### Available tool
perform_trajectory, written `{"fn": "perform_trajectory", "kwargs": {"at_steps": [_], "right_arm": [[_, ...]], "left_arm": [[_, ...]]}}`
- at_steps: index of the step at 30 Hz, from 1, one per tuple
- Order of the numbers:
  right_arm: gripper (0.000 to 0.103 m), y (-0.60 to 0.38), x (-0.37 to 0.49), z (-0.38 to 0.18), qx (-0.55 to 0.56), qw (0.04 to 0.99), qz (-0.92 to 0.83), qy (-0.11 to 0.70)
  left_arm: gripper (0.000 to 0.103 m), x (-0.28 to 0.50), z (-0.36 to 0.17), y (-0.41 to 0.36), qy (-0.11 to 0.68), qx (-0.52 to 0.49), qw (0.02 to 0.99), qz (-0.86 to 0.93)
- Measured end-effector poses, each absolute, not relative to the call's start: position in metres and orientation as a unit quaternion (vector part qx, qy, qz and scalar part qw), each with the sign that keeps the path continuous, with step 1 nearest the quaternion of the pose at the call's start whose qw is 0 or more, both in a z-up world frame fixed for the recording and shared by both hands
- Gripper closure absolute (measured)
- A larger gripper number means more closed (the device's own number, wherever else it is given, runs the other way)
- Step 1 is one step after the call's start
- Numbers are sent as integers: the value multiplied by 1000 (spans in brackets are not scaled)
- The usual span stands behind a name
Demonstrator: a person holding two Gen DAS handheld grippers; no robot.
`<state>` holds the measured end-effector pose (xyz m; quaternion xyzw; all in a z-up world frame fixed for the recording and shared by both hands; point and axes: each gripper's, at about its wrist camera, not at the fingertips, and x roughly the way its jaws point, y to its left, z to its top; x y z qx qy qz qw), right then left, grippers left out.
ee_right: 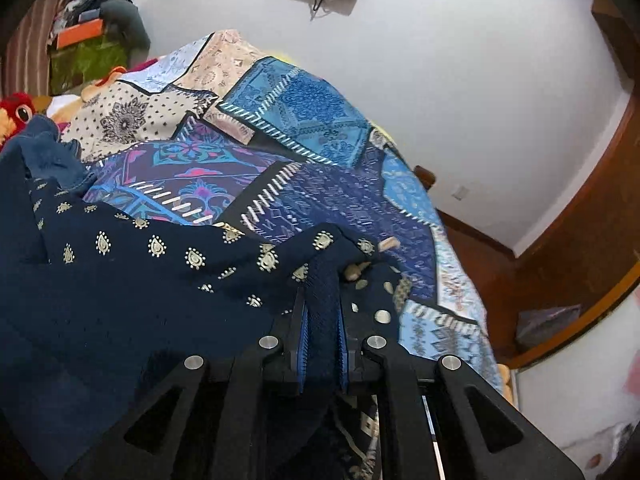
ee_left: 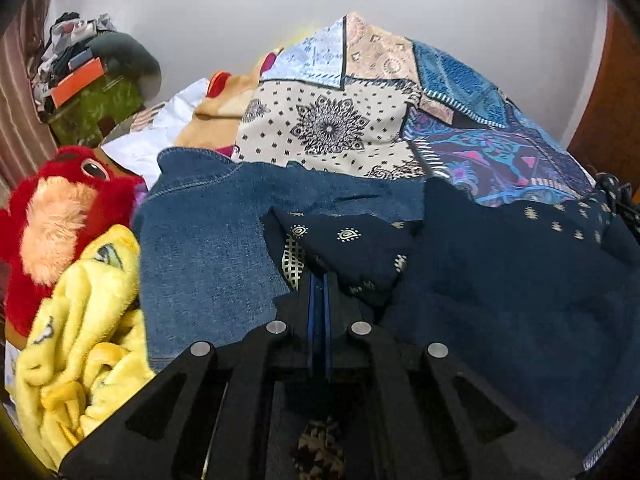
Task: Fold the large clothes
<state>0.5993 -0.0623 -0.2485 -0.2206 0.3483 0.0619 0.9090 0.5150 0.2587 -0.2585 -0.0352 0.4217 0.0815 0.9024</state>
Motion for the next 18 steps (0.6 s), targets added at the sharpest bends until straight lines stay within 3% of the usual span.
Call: {"fn": "perform_trajectory", "kwargs": {"at_steps": [4,5,8,11,18], "right_arm": [[95,-63,593,-233,-239,916,16,323],[94,-64,593,-228,-240,917,2,319],[94,-69,594,-214,-252,919,-58,298],[94,-85,591,-191,-231,929,-89,276],[94,-104,541,-159,-79,925,141,345]], "left_arm": [[93,498,-237,248,418,-27,906,61],[85,493,-231,243,415,-22,908,53],[47,481,-214,222,401,-2,915,38],[45,470,-199,196,390,18,920,16],[34,455,-195,146,390,21,920,-31]]}}
